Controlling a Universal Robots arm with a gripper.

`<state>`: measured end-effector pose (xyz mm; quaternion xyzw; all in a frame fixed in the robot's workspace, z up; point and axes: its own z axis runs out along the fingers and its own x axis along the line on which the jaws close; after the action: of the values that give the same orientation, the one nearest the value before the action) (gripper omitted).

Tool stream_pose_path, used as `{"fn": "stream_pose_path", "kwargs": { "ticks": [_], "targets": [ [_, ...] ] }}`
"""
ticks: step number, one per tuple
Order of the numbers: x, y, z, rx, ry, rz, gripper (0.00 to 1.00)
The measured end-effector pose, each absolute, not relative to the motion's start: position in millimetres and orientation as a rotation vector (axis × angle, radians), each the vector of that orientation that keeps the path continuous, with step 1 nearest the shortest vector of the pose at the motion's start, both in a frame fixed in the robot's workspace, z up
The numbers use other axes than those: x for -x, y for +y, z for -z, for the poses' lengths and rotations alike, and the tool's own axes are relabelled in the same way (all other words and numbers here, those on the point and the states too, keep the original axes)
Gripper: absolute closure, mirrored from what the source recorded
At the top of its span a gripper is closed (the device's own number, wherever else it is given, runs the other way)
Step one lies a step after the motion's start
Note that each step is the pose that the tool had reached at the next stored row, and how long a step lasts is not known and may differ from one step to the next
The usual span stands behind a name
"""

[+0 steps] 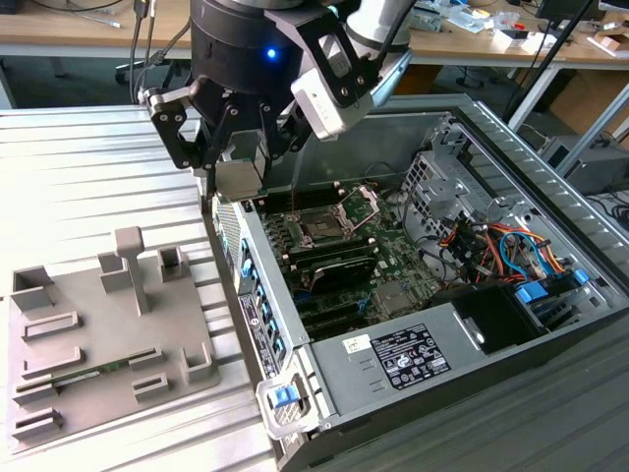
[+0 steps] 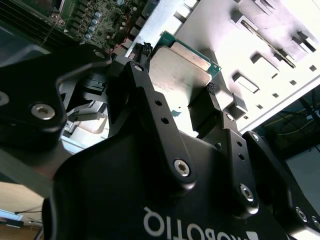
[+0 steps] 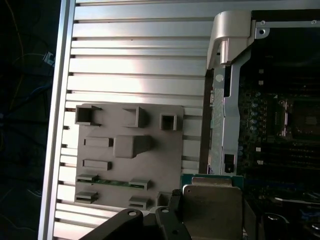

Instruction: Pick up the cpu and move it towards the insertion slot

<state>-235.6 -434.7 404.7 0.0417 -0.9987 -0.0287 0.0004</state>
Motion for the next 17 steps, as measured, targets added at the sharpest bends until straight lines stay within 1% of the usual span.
{"fn": "stream_pose_path", "kwargs": {
  "ticks": [5, 17],
  "targets": [
    [217, -435, -405, -0.131, -3.137, 0.09, 0.45],
    [209, -434, -405, -0.131, -3.137, 0.09, 0.45]
  ]
}}
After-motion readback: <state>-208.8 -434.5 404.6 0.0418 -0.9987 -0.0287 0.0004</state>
